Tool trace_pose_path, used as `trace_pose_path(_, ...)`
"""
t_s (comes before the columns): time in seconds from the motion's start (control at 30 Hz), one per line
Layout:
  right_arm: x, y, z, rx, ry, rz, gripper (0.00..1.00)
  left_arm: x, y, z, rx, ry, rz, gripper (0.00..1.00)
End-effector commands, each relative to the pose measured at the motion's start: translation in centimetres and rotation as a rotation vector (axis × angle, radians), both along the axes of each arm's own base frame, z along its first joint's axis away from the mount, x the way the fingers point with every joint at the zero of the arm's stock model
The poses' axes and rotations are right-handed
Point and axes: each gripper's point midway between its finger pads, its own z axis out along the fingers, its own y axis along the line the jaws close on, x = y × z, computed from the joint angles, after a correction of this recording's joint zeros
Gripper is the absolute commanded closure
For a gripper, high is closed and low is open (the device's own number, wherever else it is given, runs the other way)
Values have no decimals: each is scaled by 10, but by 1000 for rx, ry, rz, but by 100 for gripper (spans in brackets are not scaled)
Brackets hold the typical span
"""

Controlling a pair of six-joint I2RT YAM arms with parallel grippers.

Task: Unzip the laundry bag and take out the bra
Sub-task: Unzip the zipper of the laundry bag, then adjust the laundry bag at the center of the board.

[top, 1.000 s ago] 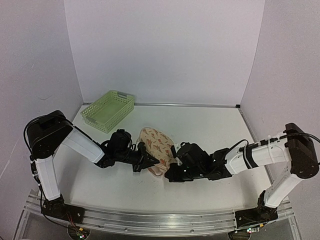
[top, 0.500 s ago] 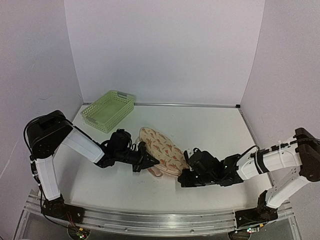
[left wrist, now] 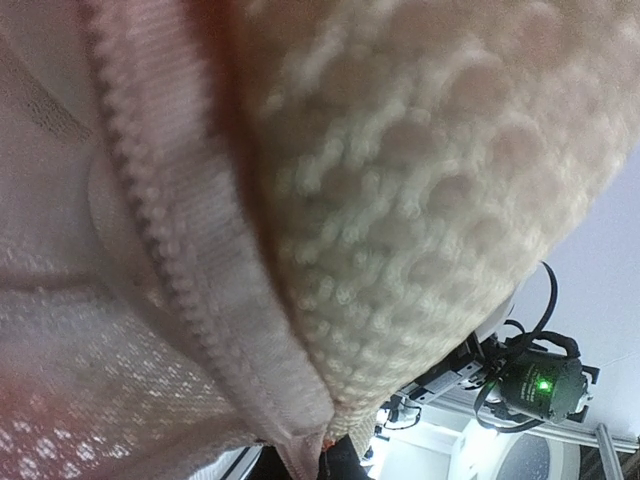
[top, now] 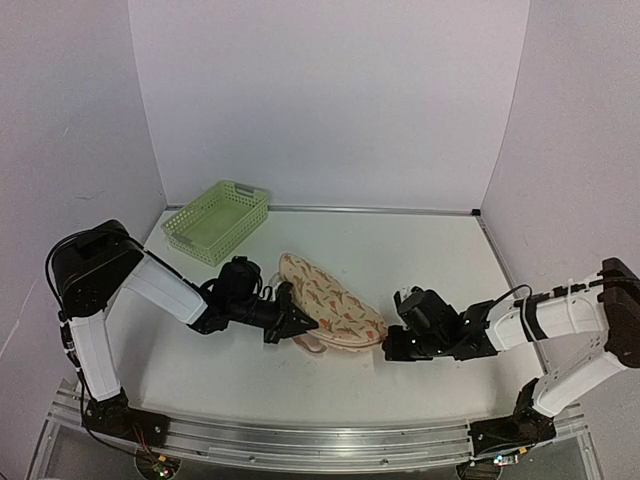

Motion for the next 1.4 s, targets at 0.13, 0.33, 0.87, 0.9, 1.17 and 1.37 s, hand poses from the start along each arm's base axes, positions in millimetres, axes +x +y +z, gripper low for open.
trace_pose_path(0.13,8,-8,2,-20,-26,8,100,9,-2,39,-62,-97,-49,100)
trace_pose_path(0.33,-14,3,0,36,2,56,100,31,1,39,-46,-113,-43,100)
trace_pose_path(0.87,-46,73,25,133,-25,159,100,99,9,18,135,-172,-69,97)
trace_pose_path(0.9,-45,77,24,130,-19,159,100,103,10,16,174,-184,-70,95)
trace_pose_path(1.17,-27,106,32,98,-47,146,100,129,21,15,299,-244,-77,71)
trace_pose_path(1.37,-12,135,36,85,-65,163,100,141,36,27,410,-312,-56,52)
